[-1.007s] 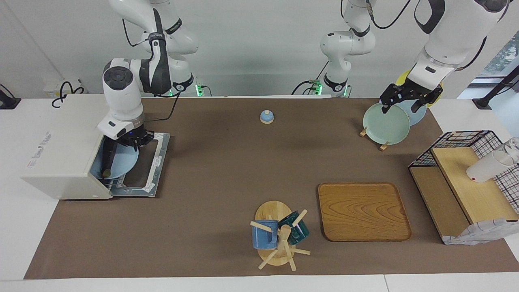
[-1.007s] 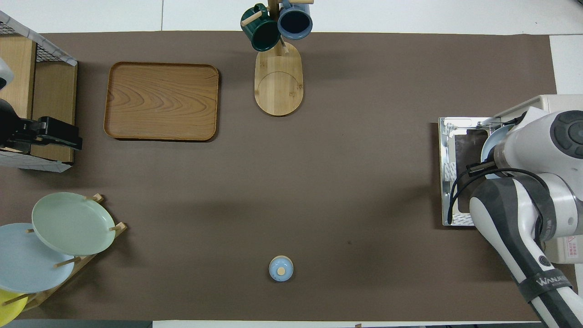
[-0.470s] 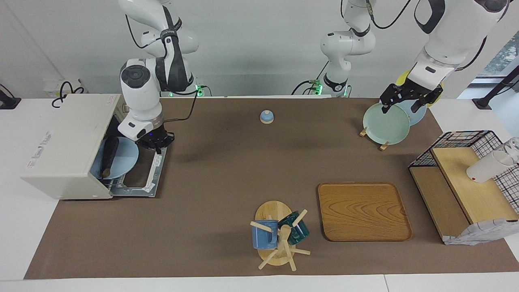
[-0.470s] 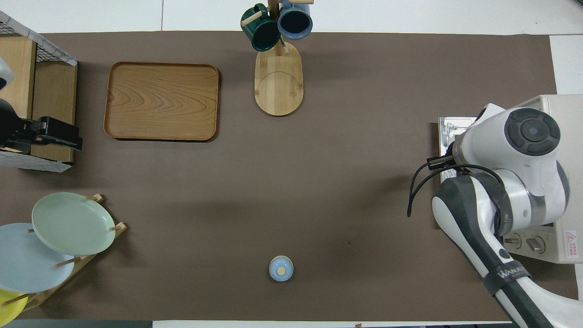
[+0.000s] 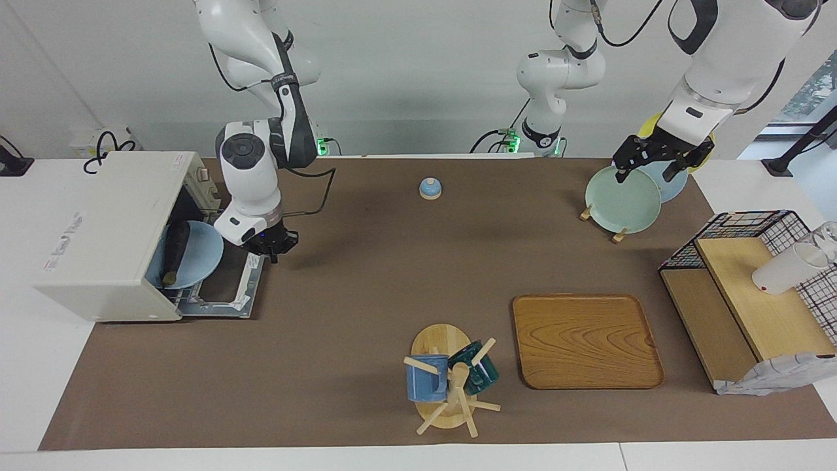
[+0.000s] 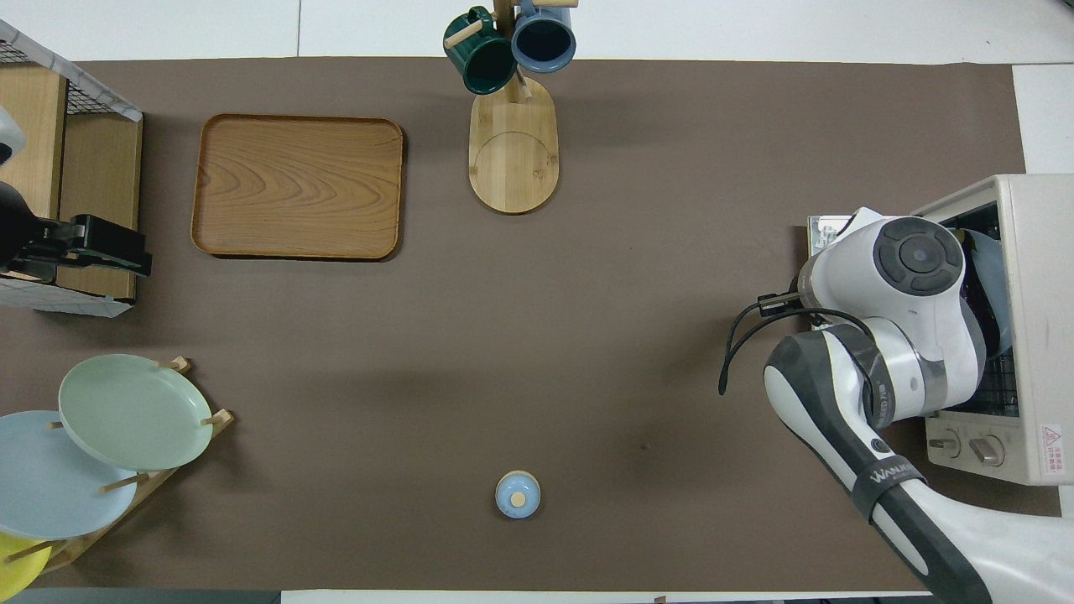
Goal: Put eggplant into oven
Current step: 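Push the oven door shut with the right gripper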
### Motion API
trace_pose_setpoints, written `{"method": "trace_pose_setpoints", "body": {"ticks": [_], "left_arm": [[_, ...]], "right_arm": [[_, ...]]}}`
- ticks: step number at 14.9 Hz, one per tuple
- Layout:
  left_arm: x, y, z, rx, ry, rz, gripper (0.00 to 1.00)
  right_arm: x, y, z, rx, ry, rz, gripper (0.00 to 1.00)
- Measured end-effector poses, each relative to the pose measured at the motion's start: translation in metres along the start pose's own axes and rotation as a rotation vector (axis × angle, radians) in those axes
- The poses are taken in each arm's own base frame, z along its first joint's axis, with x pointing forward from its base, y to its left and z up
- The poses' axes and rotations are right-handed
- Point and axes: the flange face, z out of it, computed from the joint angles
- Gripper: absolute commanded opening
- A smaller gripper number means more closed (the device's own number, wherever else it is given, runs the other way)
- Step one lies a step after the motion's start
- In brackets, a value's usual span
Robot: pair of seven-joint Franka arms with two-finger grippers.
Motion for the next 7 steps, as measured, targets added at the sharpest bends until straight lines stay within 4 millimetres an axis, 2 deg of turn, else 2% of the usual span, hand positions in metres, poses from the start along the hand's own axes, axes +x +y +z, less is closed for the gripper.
{"method": "trace_pose_setpoints", "body": {"ticks": [3, 7], "left_arm": [[0.000, 0.000, 0.000, 0.000, 0.000, 0.000, 1.00], [0.000, 0.000, 0.000, 0.000, 0.000, 0.000, 1.00]], "right_arm": [[0.001, 0.001, 0.018, 0.002, -0.026, 0.001, 0.00], [0.000, 0.000, 0.022, -0.003, -0.033, -0.004, 0.00]]}}
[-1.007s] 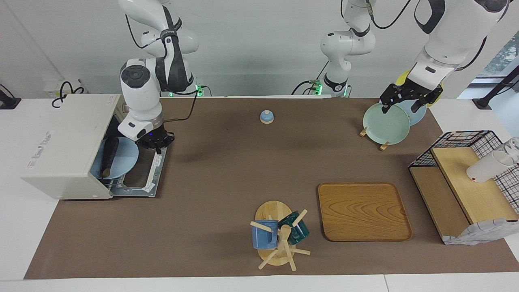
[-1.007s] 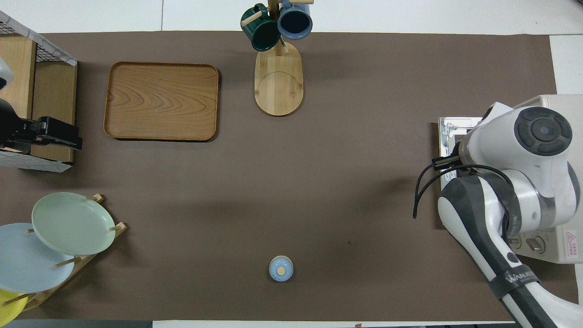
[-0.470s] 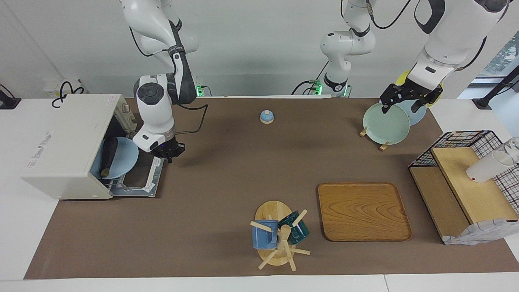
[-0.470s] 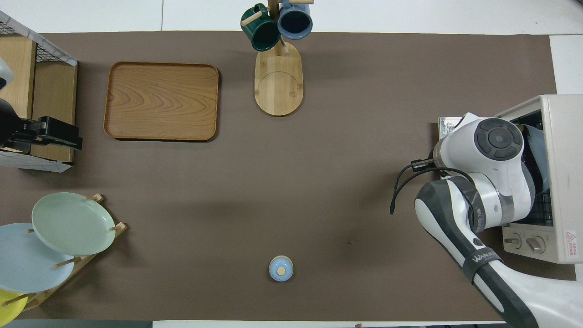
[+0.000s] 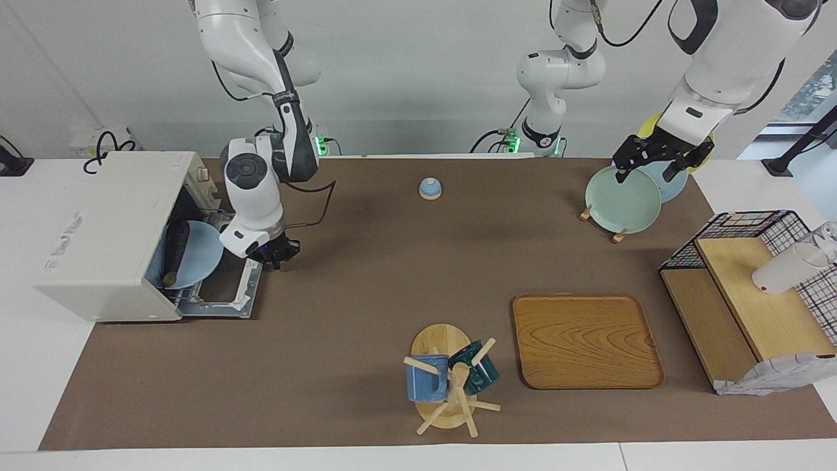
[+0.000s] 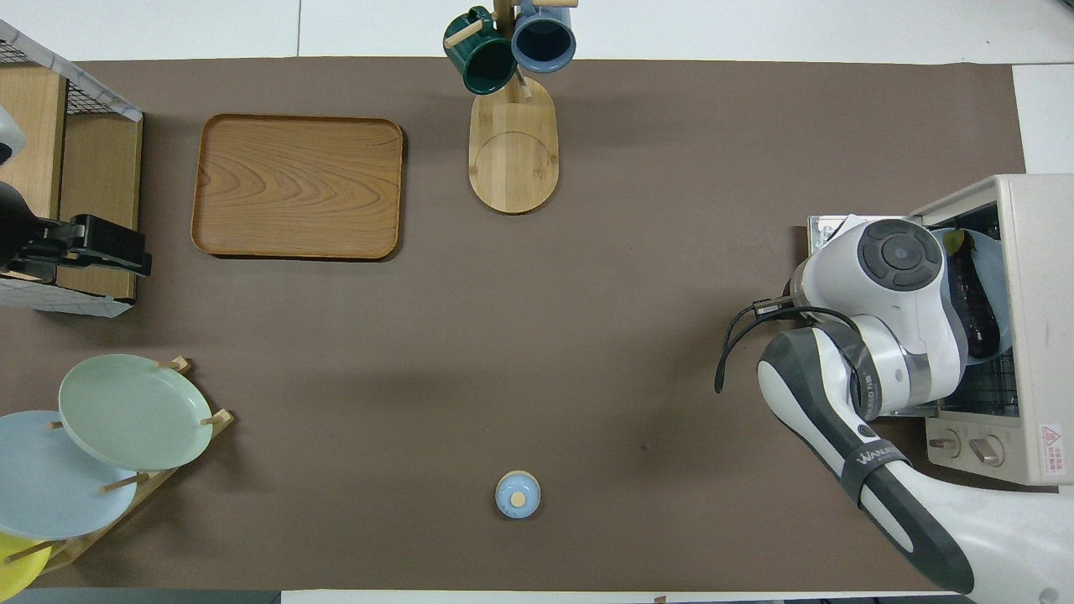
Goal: Put eggplant into oven
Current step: 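Push the oven door shut with the right gripper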
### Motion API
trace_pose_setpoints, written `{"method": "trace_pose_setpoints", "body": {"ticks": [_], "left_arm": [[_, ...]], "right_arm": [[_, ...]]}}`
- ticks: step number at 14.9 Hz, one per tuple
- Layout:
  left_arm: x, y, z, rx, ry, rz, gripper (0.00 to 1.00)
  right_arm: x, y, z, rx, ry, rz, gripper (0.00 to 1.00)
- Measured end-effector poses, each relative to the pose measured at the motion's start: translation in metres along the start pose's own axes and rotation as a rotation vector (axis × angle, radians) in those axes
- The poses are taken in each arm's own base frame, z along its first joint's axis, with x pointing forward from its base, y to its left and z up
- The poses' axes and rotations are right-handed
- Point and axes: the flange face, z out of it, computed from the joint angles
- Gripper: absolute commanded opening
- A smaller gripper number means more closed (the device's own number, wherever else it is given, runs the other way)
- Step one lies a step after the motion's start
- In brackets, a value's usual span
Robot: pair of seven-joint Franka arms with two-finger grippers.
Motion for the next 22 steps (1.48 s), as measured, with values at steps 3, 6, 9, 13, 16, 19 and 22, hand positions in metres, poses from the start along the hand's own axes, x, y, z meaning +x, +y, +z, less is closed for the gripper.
{"method": "trace_pose_setpoints", "body": {"ticks": [3, 6, 9, 13, 16, 19, 22], "left_arm": [[0.000, 0.000, 0.000, 0.000, 0.000, 0.000, 1.00], [0.000, 0.000, 0.000, 0.000, 0.000, 0.000, 1.00], [0.000, 0.000, 0.000, 0.000, 0.000, 0.000, 1.00], [0.000, 0.000, 0.000, 0.000, 0.000, 0.000, 1.00], [0.000, 0.000, 0.000, 0.000, 0.000, 0.000, 1.00], [0.000, 0.000, 0.000, 0.000, 0.000, 0.000, 1.00], [0.000, 0.000, 0.000, 0.000, 0.000, 0.000, 1.00]], "right_arm": [[-0.001, 0.001, 0.002, -0.046, -0.001, -0.043, 0.00], [-0.002, 0.005, 0.003, -0.077, -0.001, -0.066, 0.00], [-0.002, 0.010, 0.004, -0.085, -0.002, -0.065, 0.00], [-0.002, 0.006, 0.004, -0.124, -0.001, -0.111, 0.00], [-0.001, 0.002, -0.001, -0.153, -0.016, -0.148, 0.00], [0.007, 0.005, -0.031, -0.174, -0.062, -0.209, 0.00], [0.015, 0.033, -0.083, -0.181, -0.070, -0.245, 0.00]]}}
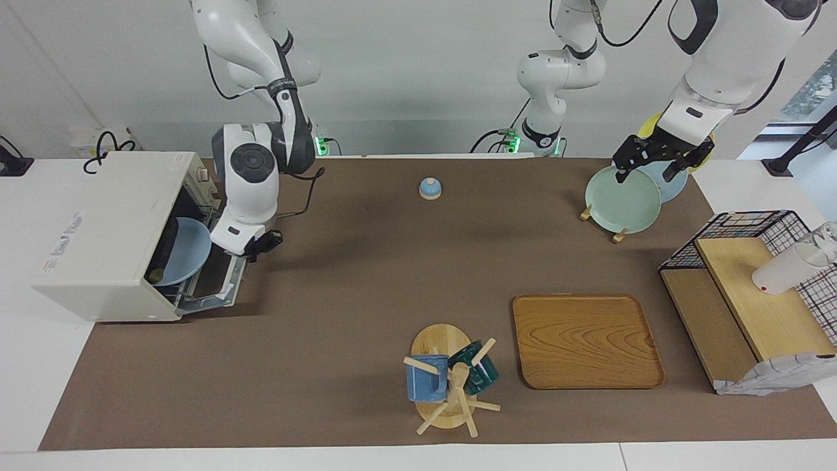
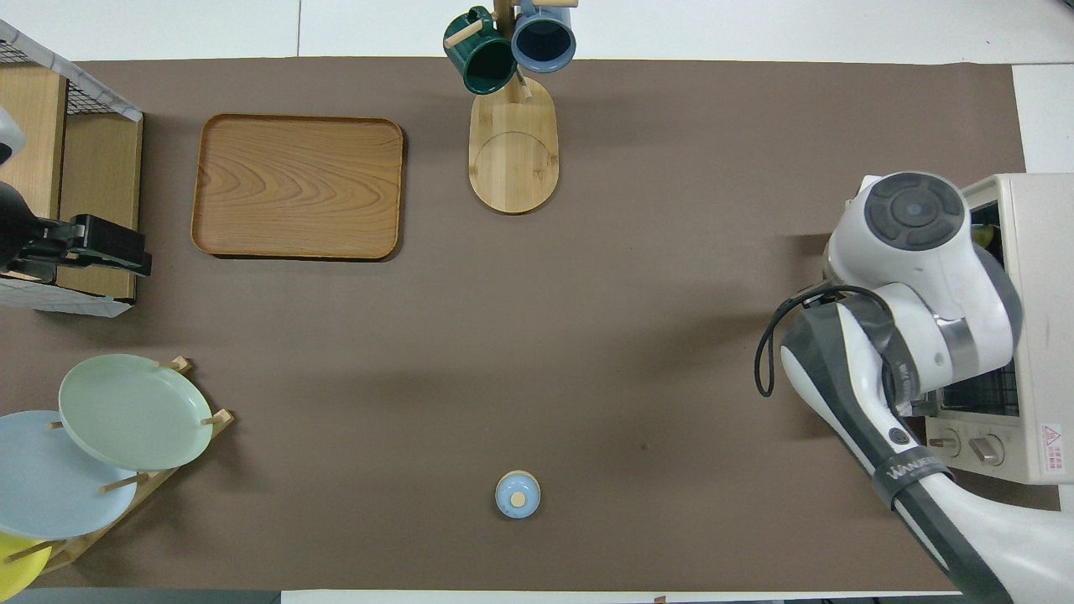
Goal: Put eggplant into oven
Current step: 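Push the oven door shut with the right gripper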
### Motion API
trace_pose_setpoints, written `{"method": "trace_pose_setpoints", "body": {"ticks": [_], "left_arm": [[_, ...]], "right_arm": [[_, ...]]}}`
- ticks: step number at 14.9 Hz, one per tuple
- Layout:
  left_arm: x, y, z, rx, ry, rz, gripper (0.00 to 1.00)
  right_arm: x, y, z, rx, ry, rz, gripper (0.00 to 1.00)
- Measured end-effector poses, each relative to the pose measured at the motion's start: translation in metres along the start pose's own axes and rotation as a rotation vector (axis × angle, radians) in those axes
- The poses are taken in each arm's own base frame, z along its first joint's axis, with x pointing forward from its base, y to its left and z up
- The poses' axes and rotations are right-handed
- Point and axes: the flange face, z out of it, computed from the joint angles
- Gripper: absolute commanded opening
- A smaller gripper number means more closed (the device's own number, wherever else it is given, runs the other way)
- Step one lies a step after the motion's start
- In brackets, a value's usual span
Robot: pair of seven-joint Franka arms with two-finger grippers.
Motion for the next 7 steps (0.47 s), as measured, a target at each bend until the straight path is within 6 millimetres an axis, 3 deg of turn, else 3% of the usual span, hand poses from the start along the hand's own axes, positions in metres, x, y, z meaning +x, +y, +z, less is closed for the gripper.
{"method": "trace_pose_setpoints", "body": {"ticks": [3, 7], "left_arm": [[0.000, 0.000, 0.000, 0.000, 0.000, 0.000, 1.00], [0.000, 0.000, 0.000, 0.000, 0.000, 0.000, 1.00]], "right_arm": [[-0.021, 0.045, -0.031, -0.006, -0.006, -0.002, 0.00], [-0.050, 0.101, -0.039, -0.006, 0.005, -0.007, 0.00]]}}
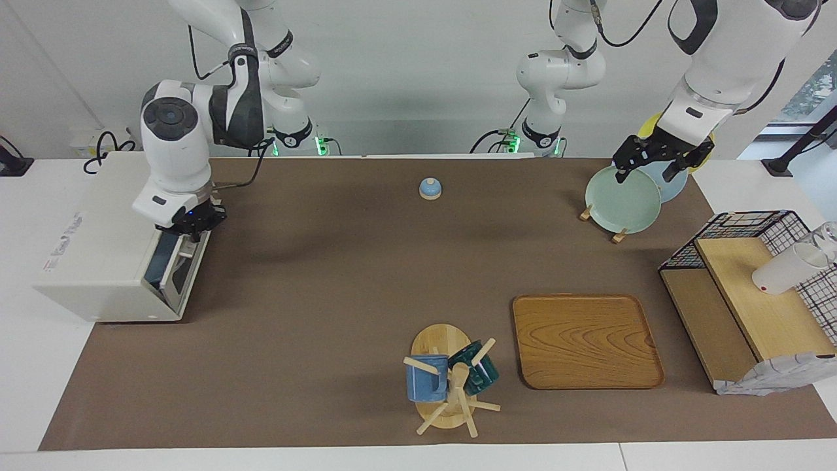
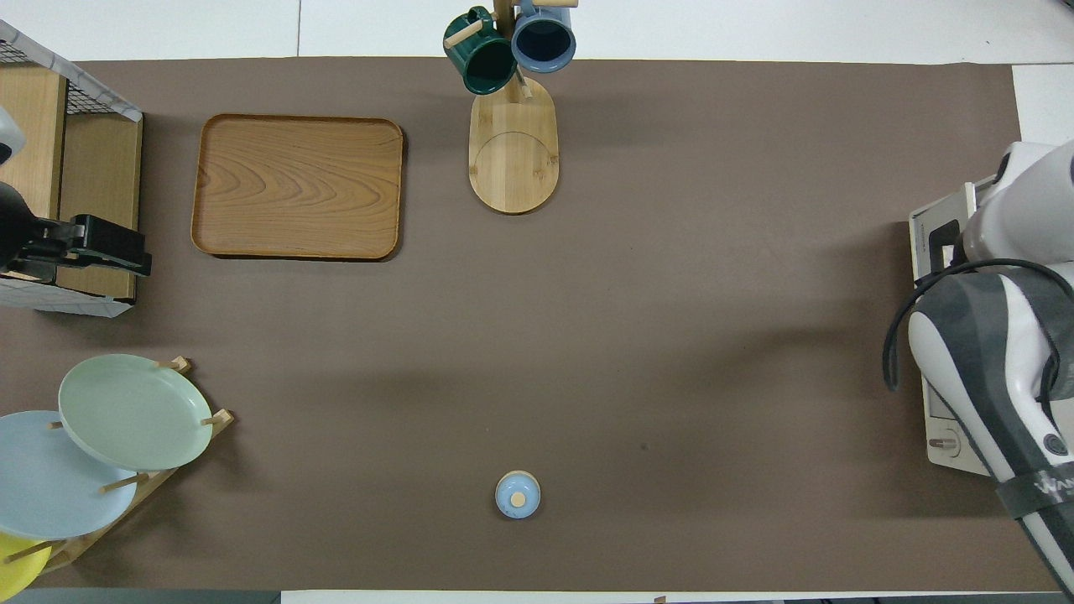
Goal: Put eggplant into oven
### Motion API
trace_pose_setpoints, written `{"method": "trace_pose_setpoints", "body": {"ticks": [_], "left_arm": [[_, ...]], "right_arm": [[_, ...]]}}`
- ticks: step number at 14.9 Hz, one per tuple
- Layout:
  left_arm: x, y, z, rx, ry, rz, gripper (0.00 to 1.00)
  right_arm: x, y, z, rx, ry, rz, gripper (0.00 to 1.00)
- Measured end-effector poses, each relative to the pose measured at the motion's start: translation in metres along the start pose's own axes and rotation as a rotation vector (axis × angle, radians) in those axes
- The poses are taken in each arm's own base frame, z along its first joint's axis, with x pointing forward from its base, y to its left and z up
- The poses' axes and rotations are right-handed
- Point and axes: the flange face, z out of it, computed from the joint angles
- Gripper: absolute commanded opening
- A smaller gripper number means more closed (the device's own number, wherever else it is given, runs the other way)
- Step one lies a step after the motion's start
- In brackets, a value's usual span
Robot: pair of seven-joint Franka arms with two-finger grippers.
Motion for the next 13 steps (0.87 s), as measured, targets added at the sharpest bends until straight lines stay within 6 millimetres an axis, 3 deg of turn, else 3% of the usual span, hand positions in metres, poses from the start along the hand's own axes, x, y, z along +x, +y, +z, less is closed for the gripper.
{"method": "trace_pose_setpoints", "body": {"ticks": [2, 4, 7, 9, 10, 11, 12, 13], "left_arm": [[0.000, 0.000, 0.000, 0.000, 0.000, 0.000, 1.00], [0.000, 0.000, 0.000, 0.000, 0.000, 0.000, 1.00], [0.000, 0.000, 0.000, 0.000, 0.000, 0.000, 1.00], [0.000, 0.000, 0.000, 0.000, 0.000, 0.000, 1.00], [0.000, 0.000, 0.000, 0.000, 0.000, 0.000, 1.00], [0.000, 0.000, 0.000, 0.000, 0.000, 0.000, 1.00], [0.000, 0.000, 0.000, 0.000, 0.000, 0.000, 1.00], [0.000, 0.000, 0.000, 0.000, 0.000, 0.000, 1.00]], "right_arm": [[-0.008, 0.018, -0.002, 0.024, 0.004, 0.026, 0.00], [-0.010, 0.026, -0.019, 0.098, 0.001, 0.071, 0.00], [-0.006, 0.029, -0.086, 0.220, 0.059, 0.116, 0.00], [-0.002, 0.016, -0.127, 0.259, 0.088, 0.133, 0.00], [0.001, 0.002, -0.142, 0.259, 0.082, 0.139, 0.13], [0.005, -0.011, -0.149, 0.260, 0.071, 0.140, 0.35], [0.009, -0.020, -0.150, 0.262, 0.056, 0.140, 0.90], [0.011, -0.024, -0.148, 0.265, 0.045, 0.140, 1.00]]}}
